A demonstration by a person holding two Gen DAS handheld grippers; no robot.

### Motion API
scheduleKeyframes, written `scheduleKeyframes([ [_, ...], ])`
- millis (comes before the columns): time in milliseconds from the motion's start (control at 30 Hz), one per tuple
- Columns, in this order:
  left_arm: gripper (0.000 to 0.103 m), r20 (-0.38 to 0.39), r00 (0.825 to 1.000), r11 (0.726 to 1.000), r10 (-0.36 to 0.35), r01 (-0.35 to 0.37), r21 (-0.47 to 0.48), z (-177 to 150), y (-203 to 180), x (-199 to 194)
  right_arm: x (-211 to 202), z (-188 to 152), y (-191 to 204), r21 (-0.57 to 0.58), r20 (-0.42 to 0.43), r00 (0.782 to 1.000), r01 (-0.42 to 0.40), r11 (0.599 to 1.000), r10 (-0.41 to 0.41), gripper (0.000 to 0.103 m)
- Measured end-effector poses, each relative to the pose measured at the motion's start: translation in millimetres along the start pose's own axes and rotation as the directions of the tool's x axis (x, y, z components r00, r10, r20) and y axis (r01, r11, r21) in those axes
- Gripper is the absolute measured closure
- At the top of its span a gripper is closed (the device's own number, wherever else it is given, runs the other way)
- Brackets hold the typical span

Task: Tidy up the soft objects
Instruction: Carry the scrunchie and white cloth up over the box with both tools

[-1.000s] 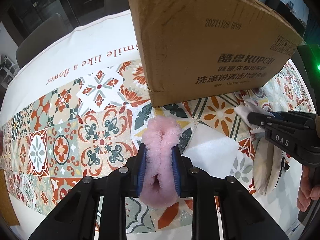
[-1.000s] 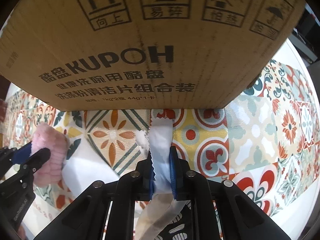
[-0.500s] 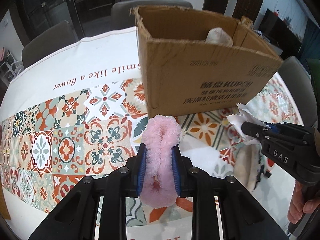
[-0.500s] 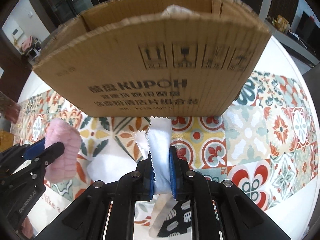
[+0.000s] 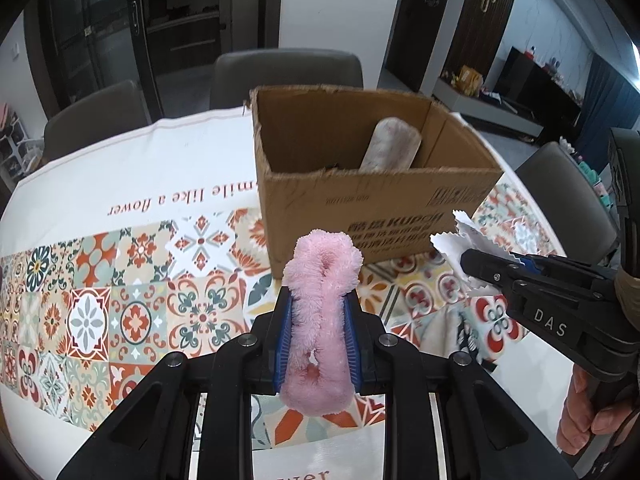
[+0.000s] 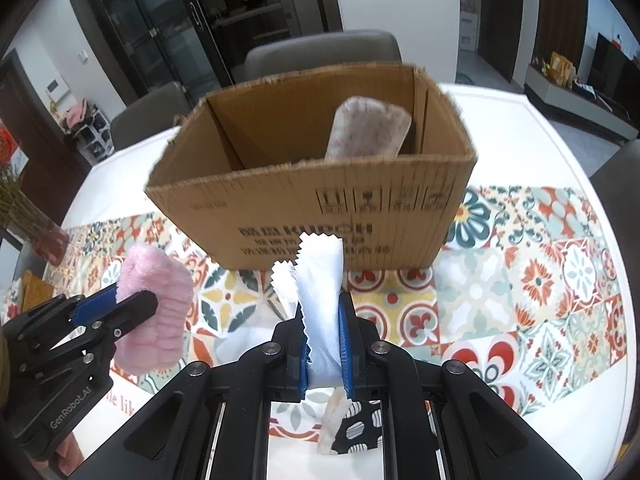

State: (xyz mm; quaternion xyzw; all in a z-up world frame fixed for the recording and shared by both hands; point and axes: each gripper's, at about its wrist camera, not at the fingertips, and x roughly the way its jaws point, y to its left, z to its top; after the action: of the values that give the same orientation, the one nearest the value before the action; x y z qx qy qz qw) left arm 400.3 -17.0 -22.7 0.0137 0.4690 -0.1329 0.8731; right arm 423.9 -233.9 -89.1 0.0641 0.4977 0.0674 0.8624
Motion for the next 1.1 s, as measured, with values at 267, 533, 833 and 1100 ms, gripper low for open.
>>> scheduleKeyframes([
  [267,0.079,0.075,0.997,1.000,-0.016,0.016,0.004,9.9,-6.7,-24.1,-29.9,8.1,2.8,-0.004,0.086,0.996,0.002,1.000,-0.001,0.089],
  [533,0.079,0.140,0.990,1.000,-0.015,0.014,0.005,23.8,-12.7,-44.8,-54.1,17.2,1.6,-0.005,0.162,0.987,0.006,1.000,-0.005,0.089],
  [833,0.079,0.207,0.978,1.000,-0.014,0.011,0.014,41.0,-19.1,-64.2,-77.8,33.3,1.7,-0.006,0.226,0.974,-0.007,1.000,0.008,0.089],
  [1100,0.079,0.255,0.967,1.000,-0.009,0.001,0.030,58.0,-24.7,-77.0,-94.3,44.9,2.0,-0.017,0.271,0.962,-0.016,1.000,0.020,0.089],
])
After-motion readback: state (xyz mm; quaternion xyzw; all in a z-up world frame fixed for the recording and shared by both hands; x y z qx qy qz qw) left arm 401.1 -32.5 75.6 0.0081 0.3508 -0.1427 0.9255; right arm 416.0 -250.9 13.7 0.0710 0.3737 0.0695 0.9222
